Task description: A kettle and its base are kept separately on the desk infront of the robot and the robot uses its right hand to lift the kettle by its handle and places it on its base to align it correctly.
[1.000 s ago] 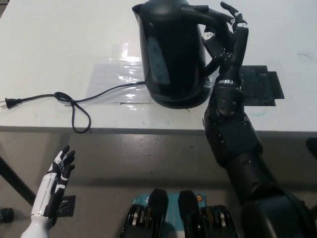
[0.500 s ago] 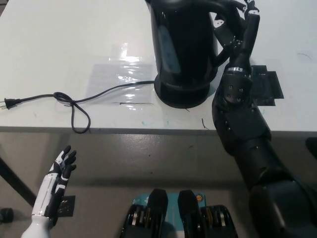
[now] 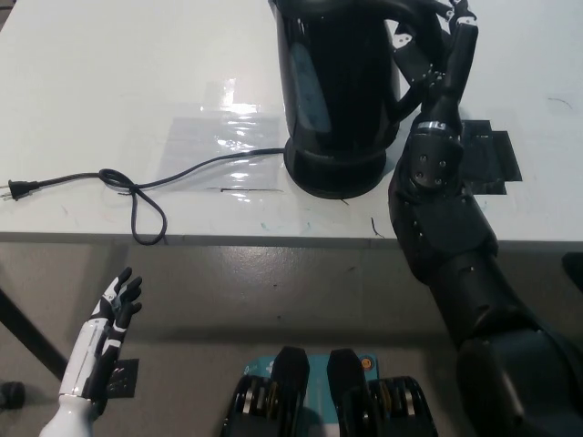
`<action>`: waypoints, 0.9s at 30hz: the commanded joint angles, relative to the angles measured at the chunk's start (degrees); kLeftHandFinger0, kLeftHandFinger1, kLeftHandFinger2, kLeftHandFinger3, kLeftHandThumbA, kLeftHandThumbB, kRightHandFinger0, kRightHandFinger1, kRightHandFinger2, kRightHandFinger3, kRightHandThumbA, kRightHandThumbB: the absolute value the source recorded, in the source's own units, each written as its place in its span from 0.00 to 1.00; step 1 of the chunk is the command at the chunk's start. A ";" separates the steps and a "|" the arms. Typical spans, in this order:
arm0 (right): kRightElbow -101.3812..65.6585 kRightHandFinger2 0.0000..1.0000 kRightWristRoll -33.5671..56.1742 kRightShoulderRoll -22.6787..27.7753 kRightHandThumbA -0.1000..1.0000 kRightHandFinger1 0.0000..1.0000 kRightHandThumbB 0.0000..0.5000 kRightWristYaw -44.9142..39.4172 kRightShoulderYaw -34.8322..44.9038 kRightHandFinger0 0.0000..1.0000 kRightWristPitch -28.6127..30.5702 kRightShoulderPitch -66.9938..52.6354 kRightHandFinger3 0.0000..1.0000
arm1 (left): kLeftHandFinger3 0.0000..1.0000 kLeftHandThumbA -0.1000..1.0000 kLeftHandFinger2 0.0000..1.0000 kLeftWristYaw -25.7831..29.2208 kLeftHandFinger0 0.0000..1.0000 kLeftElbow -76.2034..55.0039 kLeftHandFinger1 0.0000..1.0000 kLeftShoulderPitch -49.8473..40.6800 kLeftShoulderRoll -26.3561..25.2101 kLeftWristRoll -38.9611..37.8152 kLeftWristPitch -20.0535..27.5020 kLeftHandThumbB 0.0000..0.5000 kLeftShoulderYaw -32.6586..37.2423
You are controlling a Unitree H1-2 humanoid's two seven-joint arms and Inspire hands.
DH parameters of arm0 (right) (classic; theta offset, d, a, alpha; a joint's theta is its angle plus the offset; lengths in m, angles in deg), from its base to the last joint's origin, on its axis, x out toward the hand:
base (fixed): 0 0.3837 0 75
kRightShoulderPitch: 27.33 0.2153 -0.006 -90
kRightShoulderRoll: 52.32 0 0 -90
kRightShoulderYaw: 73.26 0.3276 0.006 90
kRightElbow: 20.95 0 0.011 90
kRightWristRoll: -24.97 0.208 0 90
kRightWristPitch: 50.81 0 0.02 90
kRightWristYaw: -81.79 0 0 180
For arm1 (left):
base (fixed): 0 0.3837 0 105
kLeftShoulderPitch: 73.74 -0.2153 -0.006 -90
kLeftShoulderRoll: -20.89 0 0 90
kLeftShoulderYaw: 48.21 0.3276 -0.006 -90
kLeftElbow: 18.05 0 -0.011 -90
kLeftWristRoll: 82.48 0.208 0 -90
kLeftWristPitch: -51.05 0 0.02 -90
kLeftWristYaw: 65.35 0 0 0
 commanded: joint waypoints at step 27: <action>2.74 0.52 0.56 -1.91 0.00 0.12 0.26 2.07 -2.97 0.00 5.88 1.12 0.71 | 1.00 0.92 1.00 -0.50 1.00 -1.71 1.00 0.99 -0.93 -0.70 0.85 0.44 -0.28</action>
